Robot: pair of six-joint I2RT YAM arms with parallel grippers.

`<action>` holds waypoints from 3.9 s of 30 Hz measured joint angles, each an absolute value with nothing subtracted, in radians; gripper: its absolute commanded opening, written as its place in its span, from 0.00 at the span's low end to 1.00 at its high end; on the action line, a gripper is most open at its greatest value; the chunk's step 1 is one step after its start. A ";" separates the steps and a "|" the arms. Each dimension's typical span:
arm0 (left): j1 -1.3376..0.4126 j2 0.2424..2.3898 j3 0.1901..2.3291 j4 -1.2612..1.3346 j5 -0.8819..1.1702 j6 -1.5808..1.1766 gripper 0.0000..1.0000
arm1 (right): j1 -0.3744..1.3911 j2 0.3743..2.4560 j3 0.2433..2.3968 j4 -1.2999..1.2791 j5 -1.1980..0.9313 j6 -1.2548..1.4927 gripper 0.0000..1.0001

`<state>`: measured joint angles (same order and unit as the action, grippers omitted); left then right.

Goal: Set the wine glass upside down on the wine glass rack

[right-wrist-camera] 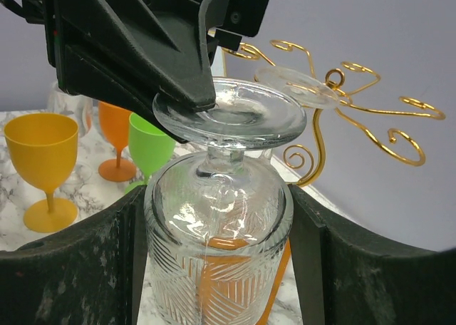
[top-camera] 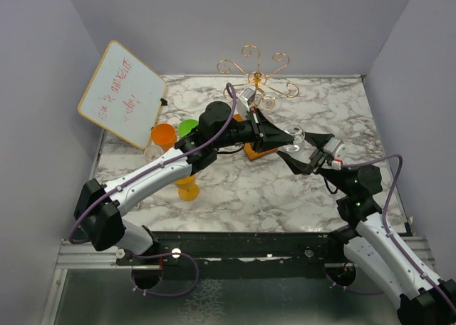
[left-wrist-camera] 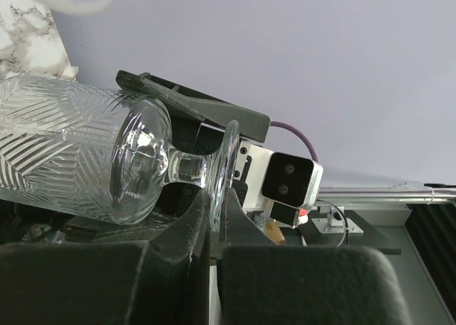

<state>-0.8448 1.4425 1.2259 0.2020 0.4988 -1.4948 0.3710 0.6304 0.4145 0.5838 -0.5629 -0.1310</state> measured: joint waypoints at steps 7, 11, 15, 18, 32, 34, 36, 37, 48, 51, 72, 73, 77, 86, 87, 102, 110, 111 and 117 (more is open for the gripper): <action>-0.846 1.410 1.182 0.212 0.476 -1.510 0.00 | 0.374 0.625 0.384 0.614 -0.558 -0.111 0.81; -0.840 1.391 1.166 0.211 0.451 -1.515 0.00 | 0.377 0.632 0.383 0.637 -0.551 -0.102 0.96; -0.829 1.384 1.158 0.211 0.437 -1.523 0.00 | 0.377 0.660 0.383 0.663 -0.547 -0.098 0.97; -0.828 1.384 1.157 0.211 0.434 -1.526 0.00 | 0.377 0.686 0.383 0.665 -0.546 -0.098 0.97; -0.828 1.357 1.127 0.212 0.394 -1.528 0.00 | 0.378 0.730 0.382 0.678 -0.537 -0.107 0.91; -0.828 1.351 1.126 0.212 0.387 -1.528 0.00 | 0.378 0.746 0.382 0.679 -0.538 -0.108 0.90; -0.826 1.344 1.125 0.212 0.379 -1.528 0.00 | 0.377 0.760 0.382 0.680 -0.538 -0.108 0.86; -0.826 1.341 1.125 0.213 0.375 -1.527 0.00 | 0.378 0.766 0.382 0.681 -0.540 -0.107 0.83; -0.826 1.326 1.121 0.223 0.364 -1.526 0.00 | 0.378 0.805 0.382 0.748 -0.573 -0.093 0.81; -0.826 1.325 1.118 0.224 0.361 -1.530 0.00 | 0.378 0.825 0.382 0.776 -0.575 -0.079 0.85; -0.825 1.301 1.102 0.245 0.359 -1.536 0.74 | 0.377 0.882 0.355 0.896 -0.561 0.005 0.04; -0.825 1.295 1.102 0.245 0.359 -1.525 0.77 | 0.378 0.869 0.343 0.896 -0.543 0.015 0.04; -0.810 1.265 1.099 0.238 0.360 -1.452 0.83 | 0.377 0.792 0.302 0.890 -0.479 0.050 0.04; -0.785 1.172 1.165 -0.062 0.246 -1.023 0.93 | 0.377 0.688 0.316 0.811 -0.352 0.039 0.04; -0.785 1.166 1.198 -0.117 0.213 -0.962 0.94 | 0.377 0.693 0.326 0.792 -0.347 0.035 0.04; -0.782 1.078 1.367 -0.417 -0.163 -0.538 0.99 | 0.377 0.903 0.469 0.636 0.147 0.089 0.01; -0.779 1.146 1.381 -0.483 -0.231 -0.488 0.99 | 0.376 1.177 0.667 0.592 0.459 0.182 0.01; -0.778 1.153 1.391 -0.490 -0.241 -0.482 0.99 | 0.376 1.205 0.679 0.597 0.473 0.185 0.01; -0.751 1.172 1.462 -0.514 -0.260 -0.447 0.99 | 0.364 1.342 0.688 0.683 0.476 0.181 0.01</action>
<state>-0.7513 1.1721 1.4624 -0.5144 -0.2600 -0.4473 0.3641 1.3422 0.6884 0.6830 0.4755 0.1814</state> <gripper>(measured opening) 0.987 0.700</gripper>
